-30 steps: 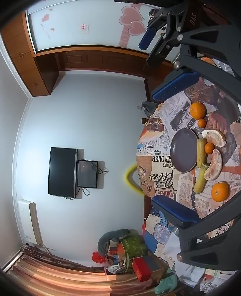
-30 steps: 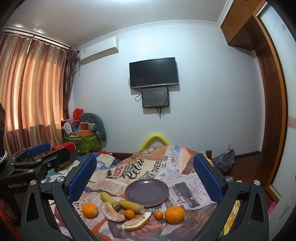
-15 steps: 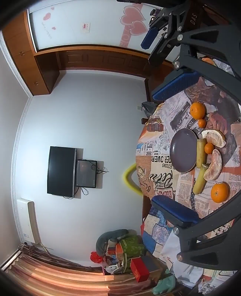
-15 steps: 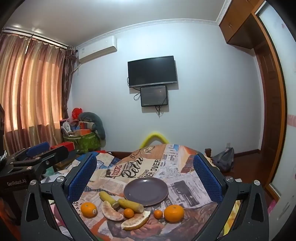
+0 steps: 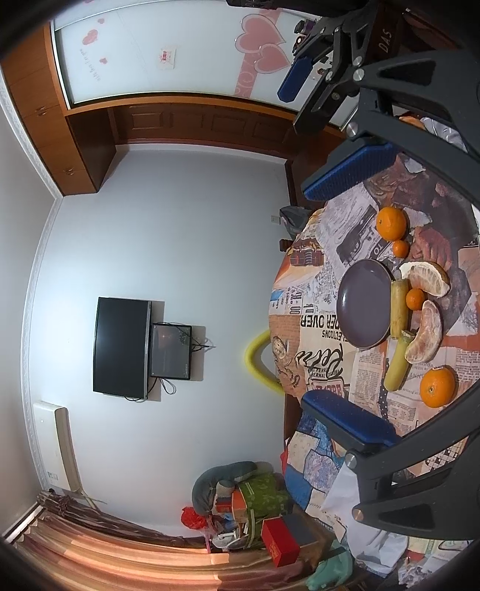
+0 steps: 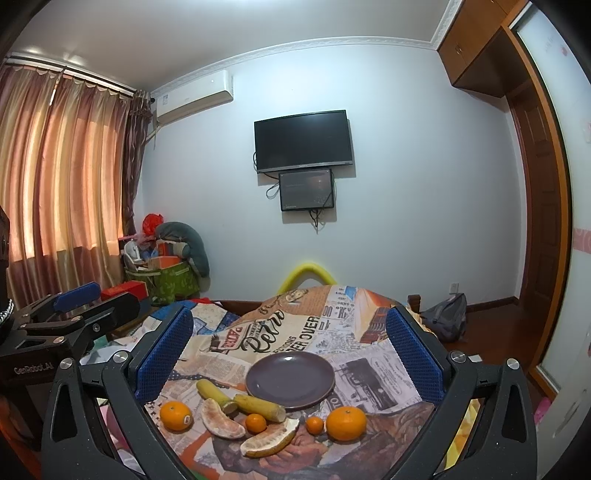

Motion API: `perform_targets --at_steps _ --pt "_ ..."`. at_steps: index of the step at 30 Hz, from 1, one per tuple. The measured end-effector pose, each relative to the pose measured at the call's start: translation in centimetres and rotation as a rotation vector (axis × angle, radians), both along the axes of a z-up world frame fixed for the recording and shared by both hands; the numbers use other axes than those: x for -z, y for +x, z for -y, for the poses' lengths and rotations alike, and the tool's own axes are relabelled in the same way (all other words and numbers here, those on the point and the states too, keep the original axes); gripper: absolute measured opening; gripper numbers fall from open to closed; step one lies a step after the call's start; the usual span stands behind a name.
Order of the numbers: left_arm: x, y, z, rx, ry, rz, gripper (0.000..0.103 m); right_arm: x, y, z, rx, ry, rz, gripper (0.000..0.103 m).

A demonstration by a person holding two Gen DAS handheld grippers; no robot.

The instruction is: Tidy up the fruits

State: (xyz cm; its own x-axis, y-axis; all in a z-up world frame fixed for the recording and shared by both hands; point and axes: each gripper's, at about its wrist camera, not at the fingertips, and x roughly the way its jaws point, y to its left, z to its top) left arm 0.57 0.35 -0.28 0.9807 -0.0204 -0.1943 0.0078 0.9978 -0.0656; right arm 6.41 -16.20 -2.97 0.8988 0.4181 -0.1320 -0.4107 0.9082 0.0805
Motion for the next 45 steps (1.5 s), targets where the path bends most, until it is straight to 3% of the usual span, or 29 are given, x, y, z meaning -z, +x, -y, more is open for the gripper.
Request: perform_targets --at_steps 45 --pt "0.39 0.1 0.43 -0.006 0.014 0.0 0.103 -0.21 0.13 -0.04 0.002 0.002 0.004 0.103"
